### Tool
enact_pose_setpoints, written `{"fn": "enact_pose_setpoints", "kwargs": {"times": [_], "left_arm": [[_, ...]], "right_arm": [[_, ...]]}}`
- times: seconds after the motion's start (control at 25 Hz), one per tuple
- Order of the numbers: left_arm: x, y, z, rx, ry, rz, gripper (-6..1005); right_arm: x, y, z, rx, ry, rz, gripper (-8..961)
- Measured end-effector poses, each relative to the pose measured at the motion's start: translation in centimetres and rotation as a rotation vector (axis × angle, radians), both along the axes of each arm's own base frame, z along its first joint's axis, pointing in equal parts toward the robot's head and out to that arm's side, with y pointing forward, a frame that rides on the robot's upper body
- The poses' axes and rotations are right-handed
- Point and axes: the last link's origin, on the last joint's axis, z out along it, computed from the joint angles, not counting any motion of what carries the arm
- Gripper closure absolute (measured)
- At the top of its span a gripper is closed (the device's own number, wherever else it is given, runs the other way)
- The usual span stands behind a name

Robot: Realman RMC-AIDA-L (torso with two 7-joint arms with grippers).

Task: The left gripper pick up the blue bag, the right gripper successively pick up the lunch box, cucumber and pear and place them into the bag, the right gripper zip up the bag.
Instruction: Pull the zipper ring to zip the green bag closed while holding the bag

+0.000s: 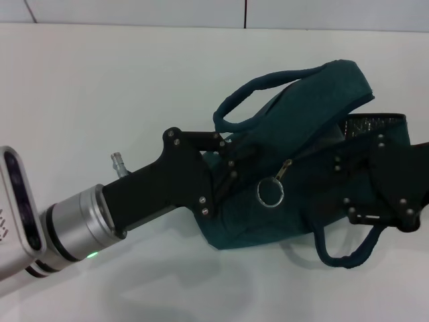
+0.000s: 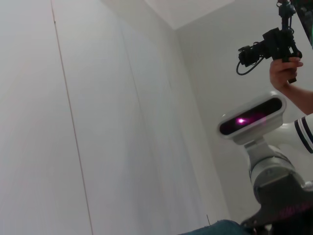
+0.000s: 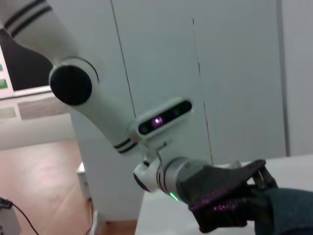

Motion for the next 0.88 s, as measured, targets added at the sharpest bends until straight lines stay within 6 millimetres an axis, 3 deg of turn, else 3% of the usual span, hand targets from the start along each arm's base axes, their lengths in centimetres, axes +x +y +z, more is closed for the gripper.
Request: {"fn": "enact_pose_setpoints", "kwargs": {"times": [0.48,0.88], "left_arm": [[0.2,0.1,0.0,-0.004,0.001,-0.009,902],[0.4,-0.1,0.1,-0.009,-0.014,-0.028,891]], "right_arm": [[-0.6,-0.2,-2.3,-0.050,-0.045,0.020,699],[-0.8,0.5,-2.7,-0.003,-0.032,-0.019,699]]}}
